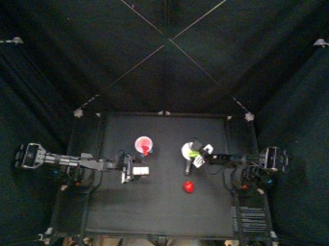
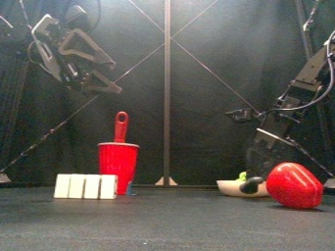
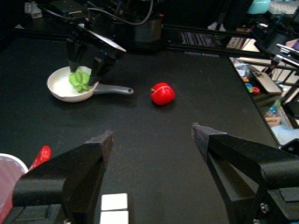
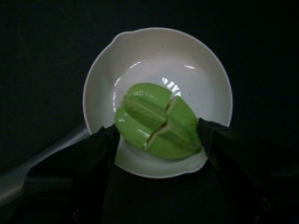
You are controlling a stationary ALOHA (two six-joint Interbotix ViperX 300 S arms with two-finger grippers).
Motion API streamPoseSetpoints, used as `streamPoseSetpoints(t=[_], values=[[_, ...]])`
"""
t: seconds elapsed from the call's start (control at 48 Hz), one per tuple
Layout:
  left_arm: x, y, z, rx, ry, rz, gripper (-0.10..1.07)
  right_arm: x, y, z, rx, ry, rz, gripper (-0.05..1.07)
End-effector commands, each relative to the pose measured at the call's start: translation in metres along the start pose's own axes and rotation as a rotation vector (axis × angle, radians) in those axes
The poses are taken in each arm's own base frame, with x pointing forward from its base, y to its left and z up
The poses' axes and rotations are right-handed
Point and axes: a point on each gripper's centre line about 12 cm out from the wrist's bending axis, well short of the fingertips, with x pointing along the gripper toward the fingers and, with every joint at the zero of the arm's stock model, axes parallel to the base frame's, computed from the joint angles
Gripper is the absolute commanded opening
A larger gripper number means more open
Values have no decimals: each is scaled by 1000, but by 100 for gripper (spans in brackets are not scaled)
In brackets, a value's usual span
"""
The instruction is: Grab starfruit
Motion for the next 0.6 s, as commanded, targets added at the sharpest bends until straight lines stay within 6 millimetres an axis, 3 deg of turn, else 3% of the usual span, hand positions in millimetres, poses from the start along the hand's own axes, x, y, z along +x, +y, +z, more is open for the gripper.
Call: streamPoseSetpoints(t=[0.0, 0.583], values=[[1, 1, 6, -1, -19, 2, 104, -1, 0, 8, 11, -19, 1, 100], [1, 0, 5, 1, -17, 1, 104, -1, 3, 10, -1, -25, 7, 95]])
